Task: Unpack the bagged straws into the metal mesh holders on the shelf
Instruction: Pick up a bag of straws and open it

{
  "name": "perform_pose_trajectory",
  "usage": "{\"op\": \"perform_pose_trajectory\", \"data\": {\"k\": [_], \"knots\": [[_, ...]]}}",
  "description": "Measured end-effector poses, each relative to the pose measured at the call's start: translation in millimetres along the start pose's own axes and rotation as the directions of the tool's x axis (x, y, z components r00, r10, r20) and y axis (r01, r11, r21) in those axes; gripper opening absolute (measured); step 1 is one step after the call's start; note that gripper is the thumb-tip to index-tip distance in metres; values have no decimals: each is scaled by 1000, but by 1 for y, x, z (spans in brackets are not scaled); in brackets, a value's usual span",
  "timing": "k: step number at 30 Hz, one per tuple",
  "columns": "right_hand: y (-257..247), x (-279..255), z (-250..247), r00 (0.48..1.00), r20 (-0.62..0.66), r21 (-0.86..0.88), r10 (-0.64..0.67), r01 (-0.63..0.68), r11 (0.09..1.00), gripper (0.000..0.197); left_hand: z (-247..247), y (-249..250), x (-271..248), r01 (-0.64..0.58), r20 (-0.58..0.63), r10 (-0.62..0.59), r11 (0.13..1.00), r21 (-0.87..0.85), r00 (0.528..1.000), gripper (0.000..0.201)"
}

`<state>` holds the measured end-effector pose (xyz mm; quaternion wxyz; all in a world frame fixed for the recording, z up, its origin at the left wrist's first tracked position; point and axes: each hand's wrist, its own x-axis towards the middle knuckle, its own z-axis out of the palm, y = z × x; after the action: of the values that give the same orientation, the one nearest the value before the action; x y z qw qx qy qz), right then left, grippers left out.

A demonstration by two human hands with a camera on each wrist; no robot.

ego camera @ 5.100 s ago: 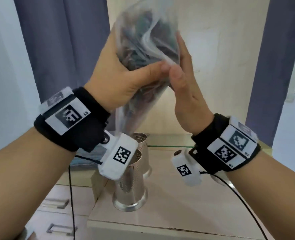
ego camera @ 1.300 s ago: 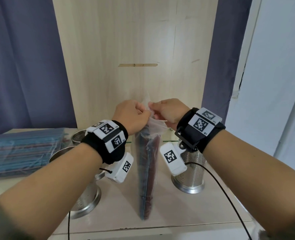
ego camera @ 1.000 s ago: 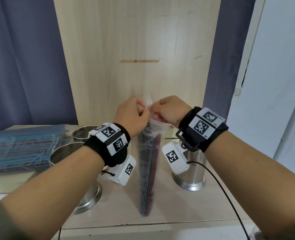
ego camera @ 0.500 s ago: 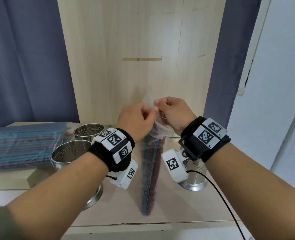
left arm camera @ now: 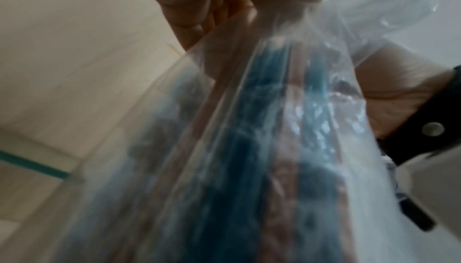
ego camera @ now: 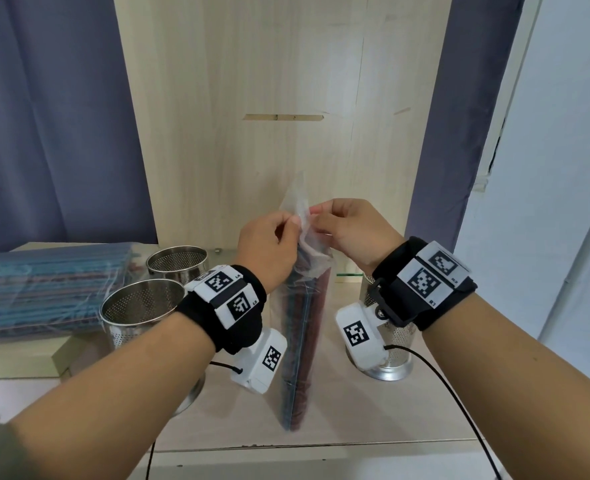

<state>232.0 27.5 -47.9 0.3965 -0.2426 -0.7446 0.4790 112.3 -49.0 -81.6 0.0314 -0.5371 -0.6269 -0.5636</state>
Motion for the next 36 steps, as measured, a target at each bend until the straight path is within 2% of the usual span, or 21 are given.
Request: {"op": "perform_pose_trajectory", "data": {"k": [4,6,7,8,10,15,20,21,23,25,28,32,36], "knots": [[-2,-2,0,998,18,-60,-62,63,996,3,1,-1,-1,89,41,-84,986,-143,996,27],[-2,-3,1,996,3,-24,-84,84,996,7,1,3,-2,172,23,-172,947,-270,985,8],[-2,-3,1,996,2,-11,-92,92,996,9,0,6,-2,205,7,-214,926,-318,977,8],[-2,-3,2,995,5,-9,-97,97,995,10,-1,6,-1,214,-3,-229,916,-340,974,13],[-3,-3,3,995,20,-42,-100,101,994,14,-3,9,0,229,20,-239,900,-370,971,10],[-4,-8,3,989,79,-172,-123,135,976,15,-12,10,3,382,138,-361,801,-460,922,23],[0,-15,4,992,-15,-105,-129,127,986,5,-16,11,4,466,258,-391,683,-563,884,16],[2,-17,5,990,-38,-90,-138,134,987,8,-16,12,4,479,277,-394,656,-584,876,17],[7,-21,6,977,-90,-193,-192,172,966,13,-16,15,3,493,293,-402,618,-612,868,16],[8,-25,6,950,-142,-356,-278,213,910,9,-15,18,2,483,279,-400,629,-610,873,11],[8,-23,6,933,-175,-434,-316,215,875,12,-13,19,1,471,273,-386,664,-581,881,10],[13,-20,9,936,-214,-343,-281,197,918,15,-14,18,0,475,320,-351,665,-576,880,16],[17,-19,16,938,-267,-180,-221,177,968,20,-10,17,-4,396,283,-290,786,-475,914,10]]}}
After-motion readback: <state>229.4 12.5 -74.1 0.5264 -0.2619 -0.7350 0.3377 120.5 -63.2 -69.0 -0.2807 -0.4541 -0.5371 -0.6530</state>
